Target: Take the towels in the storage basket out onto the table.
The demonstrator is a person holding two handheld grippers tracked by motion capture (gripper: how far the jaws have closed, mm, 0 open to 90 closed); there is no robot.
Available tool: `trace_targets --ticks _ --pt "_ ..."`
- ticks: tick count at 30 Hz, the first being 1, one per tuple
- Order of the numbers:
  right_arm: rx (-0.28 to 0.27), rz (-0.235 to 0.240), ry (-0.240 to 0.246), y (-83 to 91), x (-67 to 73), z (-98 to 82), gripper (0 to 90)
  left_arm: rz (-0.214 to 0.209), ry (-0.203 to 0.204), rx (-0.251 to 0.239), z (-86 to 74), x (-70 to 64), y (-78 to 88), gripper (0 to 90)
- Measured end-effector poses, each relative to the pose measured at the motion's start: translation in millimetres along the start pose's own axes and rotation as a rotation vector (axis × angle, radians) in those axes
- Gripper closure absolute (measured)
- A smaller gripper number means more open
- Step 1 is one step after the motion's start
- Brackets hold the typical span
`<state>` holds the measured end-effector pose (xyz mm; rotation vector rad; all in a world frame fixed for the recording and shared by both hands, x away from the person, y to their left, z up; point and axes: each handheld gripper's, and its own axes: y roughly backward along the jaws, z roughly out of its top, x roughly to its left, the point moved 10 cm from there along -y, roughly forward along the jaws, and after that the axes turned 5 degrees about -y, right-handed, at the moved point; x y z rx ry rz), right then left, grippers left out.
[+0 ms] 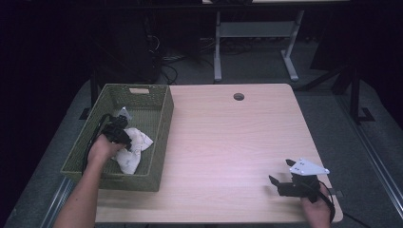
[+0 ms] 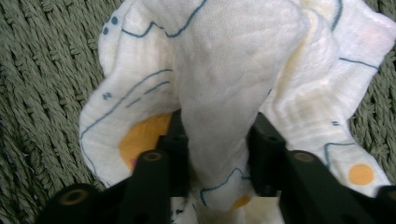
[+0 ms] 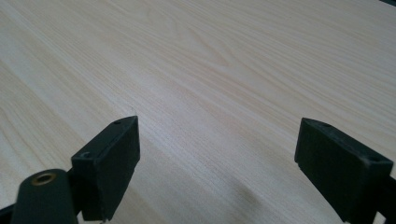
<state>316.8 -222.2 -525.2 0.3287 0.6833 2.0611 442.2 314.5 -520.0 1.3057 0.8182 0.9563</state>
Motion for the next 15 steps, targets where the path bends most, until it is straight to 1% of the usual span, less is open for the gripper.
trace_targets --ticks 3,10,12,14,15 --pt "0.000 -0.001 -0.001 0.3 0.0 0.0 13.7 -0.002 -0.005 -0.003 -0.3 1.2 0.2 71.7" --pt "0.001 -0.001 -0.002 -0.1 -0.2 -0.2 13.7 -0.007 0.004 -0.007 -0.6 0.8 1.7 74.7" --pt "0.001 -0.001 -0.001 -0.1 -0.8 -0.2 13.7 -0.031 0.010 -0.015 -0.8 -0.2 2.9 74.9" --pt "0.000 -0.002 -0.002 0.2 -1.0 -0.1 13.7 -0.087 0.020 -0.038 -0.6 -2.8 7.6 75.1" --pt "0.001 -0.002 -0.001 0.1 -1.1 -0.3 13.7 -0.106 0.024 -0.051 -0.9 -3.1 10.3 75.2"
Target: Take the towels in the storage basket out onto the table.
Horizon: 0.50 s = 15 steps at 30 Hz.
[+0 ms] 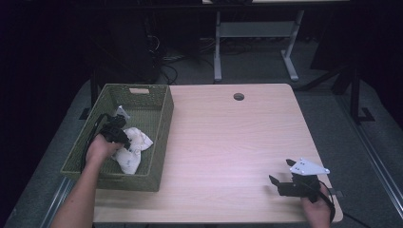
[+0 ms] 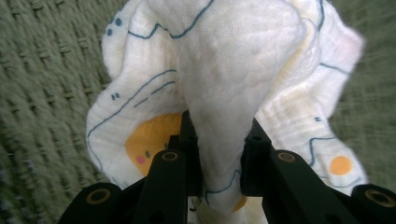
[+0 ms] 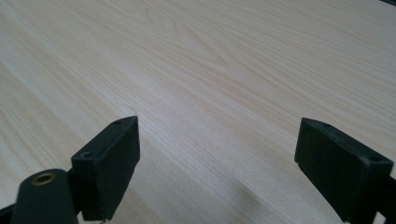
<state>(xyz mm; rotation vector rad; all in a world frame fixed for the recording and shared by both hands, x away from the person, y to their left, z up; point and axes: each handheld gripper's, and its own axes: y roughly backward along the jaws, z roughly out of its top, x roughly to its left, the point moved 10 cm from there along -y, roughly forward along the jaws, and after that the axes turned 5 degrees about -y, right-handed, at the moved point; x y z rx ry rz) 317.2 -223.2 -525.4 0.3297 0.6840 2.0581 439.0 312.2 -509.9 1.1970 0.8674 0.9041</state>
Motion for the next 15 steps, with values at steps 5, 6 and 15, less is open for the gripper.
trace_targets --ticks 5,6,15 --pt "-0.002 -0.002 -0.001 0.2 -0.3 0.0 13.7 -0.033 -0.002 -0.051 -0.8 -0.4 13.8 75.3" --pt "-0.003 -0.003 0.001 0.3 -0.4 0.2 13.7 -0.036 -0.006 -0.058 -1.1 -0.2 17.0 75.3" --pt "-0.001 -0.003 -0.003 -0.6 0.5 -0.3 13.7 -0.095 -0.019 -0.158 1.2 -7.9 41.7 75.2"
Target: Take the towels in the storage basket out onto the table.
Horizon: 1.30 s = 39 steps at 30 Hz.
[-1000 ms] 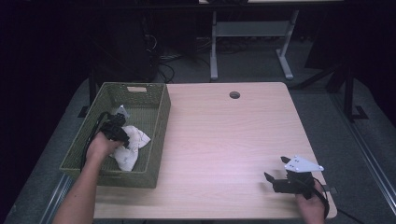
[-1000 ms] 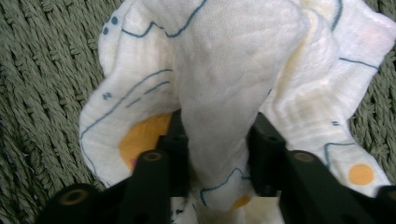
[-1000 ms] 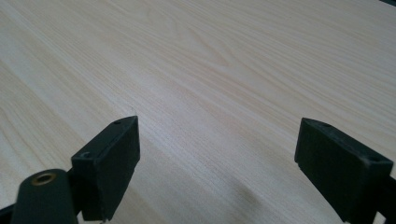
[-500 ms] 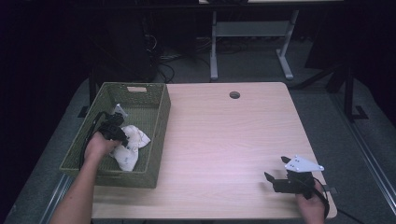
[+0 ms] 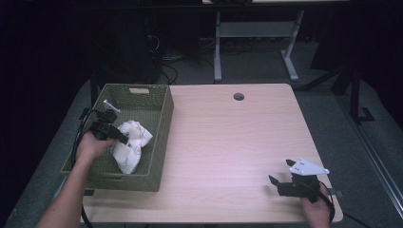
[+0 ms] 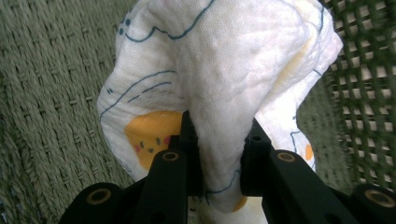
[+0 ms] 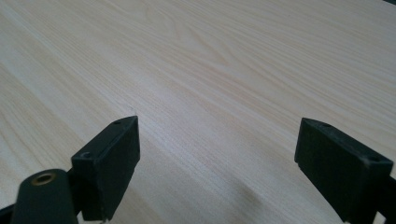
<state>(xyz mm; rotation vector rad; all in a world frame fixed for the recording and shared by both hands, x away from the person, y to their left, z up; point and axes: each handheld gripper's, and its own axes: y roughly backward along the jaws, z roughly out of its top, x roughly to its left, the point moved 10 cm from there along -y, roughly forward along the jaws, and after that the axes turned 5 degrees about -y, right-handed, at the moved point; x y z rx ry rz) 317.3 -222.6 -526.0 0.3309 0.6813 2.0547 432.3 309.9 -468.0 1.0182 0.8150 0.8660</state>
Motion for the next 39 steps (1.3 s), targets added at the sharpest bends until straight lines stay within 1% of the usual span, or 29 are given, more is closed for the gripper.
trace_targets --ticks 3,4,5,6,7,9,13,15,16,19,22,25,27,29,31,32,34,35,39 --pt "-0.001 -0.002 -0.002 0.1 -0.5 0.0 13.7 -0.020 -0.004 -0.031 3.6 -4.4 7.5 75.2" --pt "-0.001 -0.002 -0.002 0.2 -0.5 0.0 13.7 -0.023 0.000 -0.045 5.0 -5.6 10.0 75.2" --pt "-0.002 -0.001 -0.003 0.3 -0.5 0.0 13.7 -0.021 -0.007 -0.048 5.5 -5.1 12.8 75.2" --pt "-0.002 -0.003 -0.004 0.4 -0.4 0.0 13.7 -0.016 -0.001 -0.058 6.3 -4.8 14.3 75.2" --pt "-0.001 -0.003 -0.004 0.6 -0.4 -0.1 13.7 -0.020 0.002 -0.068 6.8 -4.3 16.8 75.1" --pt "-0.002 -0.003 -0.004 0.6 -0.3 -0.1 13.7 -0.041 0.008 -0.081 6.9 -4.7 19.8 75.1" --pt "-0.003 -0.003 -0.004 0.3 -0.6 -0.3 13.7 -0.067 0.029 -0.112 8.3 -3.6 26.9 75.0" --pt "0.001 -0.004 -0.010 0.2 -0.6 -0.9 13.7 -0.084 0.031 -0.126 9.3 -3.4 31.1 75.0" --pt "0.002 -0.005 -0.012 0.2 -0.7 -0.9 13.7 -0.086 0.034 -0.131 9.7 -3.7 33.0 75.0" --pt "-0.001 -0.006 -0.015 0.2 -0.9 -0.8 13.7 -0.079 0.027 -0.132 9.7 -4.2 37.2 75.0" --pt "-0.002 -0.006 -0.016 0.2 -0.7 -0.5 13.7 -0.094 0.028 -0.147 10.7 -6.5 43.1 75.0" --pt "-0.004 -0.007 -0.016 0.2 -0.8 -0.2 13.7 -0.103 0.034 -0.156 11.1 -5.7 48.4 75.0" --pt "-0.006 -0.006 -0.016 0.4 -1.1 0.0 13.7 -0.117 0.044 -0.164 11.0 -5.1 52.2 75.0" --pt "-0.010 -0.006 -0.014 0.6 -1.7 0.3 13.7 -0.152 0.054 -0.178 11.2 -6.1 55.9 74.9" --pt "-0.008 -0.005 -0.015 0.5 -1.6 0.1 13.7 -0.174 0.055 -0.186 11.0 -7.2 58.4 74.9" --pt "-0.007 -0.005 -0.015 0.5 -1.4 0.1 13.7 -0.193 0.053 -0.195 11.5 -8.5 59.9 74.9" --pt "-0.010 -0.006 -0.014 0.5 -1.5 0.5 13.7 -0.216 0.057 -0.215 13.0 -10.3 63.1 74.9" --pt "-0.010 -0.006 -0.014 0.6 -1.5 0.7 13.7 -0.229 0.051 -0.216 13.1 -10.9 64.5 74.9" --pt "-0.012 -0.006 -0.013 0.6 -1.7 0.8 13.7 -0.274 0.060 -0.240 16.7 -15.4 71.2 74.9"
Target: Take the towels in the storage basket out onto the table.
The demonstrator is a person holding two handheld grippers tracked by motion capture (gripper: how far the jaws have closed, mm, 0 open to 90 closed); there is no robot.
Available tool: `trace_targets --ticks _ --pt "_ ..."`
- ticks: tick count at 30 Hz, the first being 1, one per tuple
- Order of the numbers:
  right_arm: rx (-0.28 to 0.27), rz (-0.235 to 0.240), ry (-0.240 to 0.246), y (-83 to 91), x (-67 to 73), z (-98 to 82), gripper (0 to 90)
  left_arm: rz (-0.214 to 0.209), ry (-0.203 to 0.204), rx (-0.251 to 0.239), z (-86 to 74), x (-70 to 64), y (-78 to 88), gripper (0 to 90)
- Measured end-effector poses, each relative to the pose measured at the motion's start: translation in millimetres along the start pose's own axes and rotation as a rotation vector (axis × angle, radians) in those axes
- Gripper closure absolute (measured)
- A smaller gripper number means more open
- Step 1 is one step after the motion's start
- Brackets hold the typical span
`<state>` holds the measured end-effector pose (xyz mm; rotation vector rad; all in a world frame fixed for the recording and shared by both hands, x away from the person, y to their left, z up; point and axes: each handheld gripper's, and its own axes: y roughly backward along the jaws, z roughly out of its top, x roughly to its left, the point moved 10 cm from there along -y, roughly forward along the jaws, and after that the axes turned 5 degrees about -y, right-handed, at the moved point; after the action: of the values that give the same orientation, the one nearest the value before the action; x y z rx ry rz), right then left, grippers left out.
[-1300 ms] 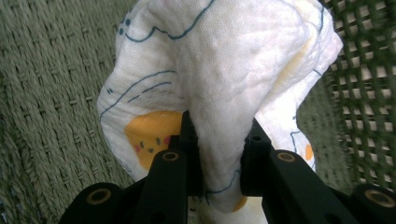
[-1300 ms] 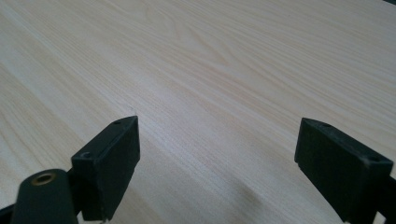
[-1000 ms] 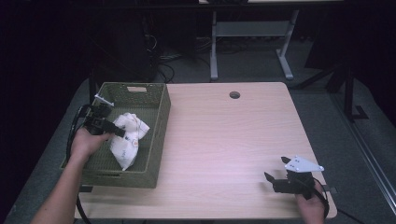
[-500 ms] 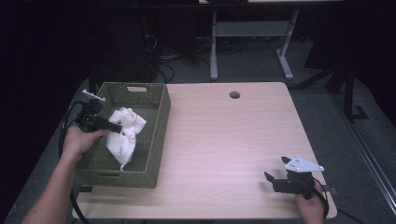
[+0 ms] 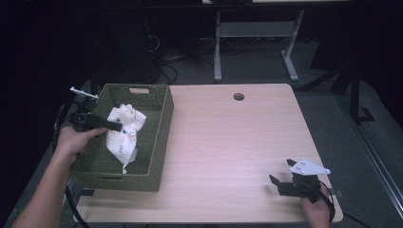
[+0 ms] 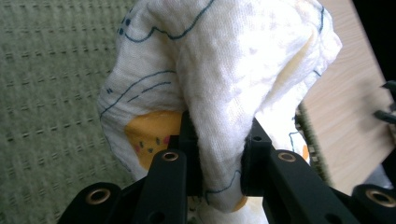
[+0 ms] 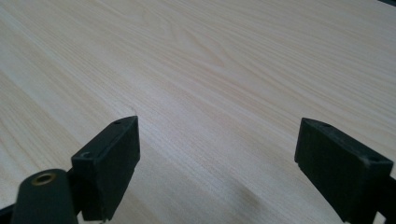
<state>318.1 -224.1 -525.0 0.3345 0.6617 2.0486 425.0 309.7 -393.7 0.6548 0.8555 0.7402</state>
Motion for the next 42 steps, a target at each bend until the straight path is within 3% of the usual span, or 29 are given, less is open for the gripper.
trace_targets --ticks 22,29,33,42 --pt "-0.006 -0.003 -0.002 1.4 -1.0 0.9 13.7 -0.202 0.013 -0.068 15.5 -35.4 11.9 73.7" --pt "-0.007 -0.003 -0.001 1.8 -1.2 1.1 13.7 -0.280 0.003 -0.080 18.3 -49.7 12.6 73.6" --pt "-0.007 -0.004 -0.001 1.7 -1.5 1.2 13.7 -0.298 -0.003 -0.076 19.2 -56.5 10.2 73.3" --pt "-0.009 -0.004 -0.003 2.6 -1.7 1.4 13.7 -0.350 -0.059 -0.073 26.0 -84.5 5.7 73.2"
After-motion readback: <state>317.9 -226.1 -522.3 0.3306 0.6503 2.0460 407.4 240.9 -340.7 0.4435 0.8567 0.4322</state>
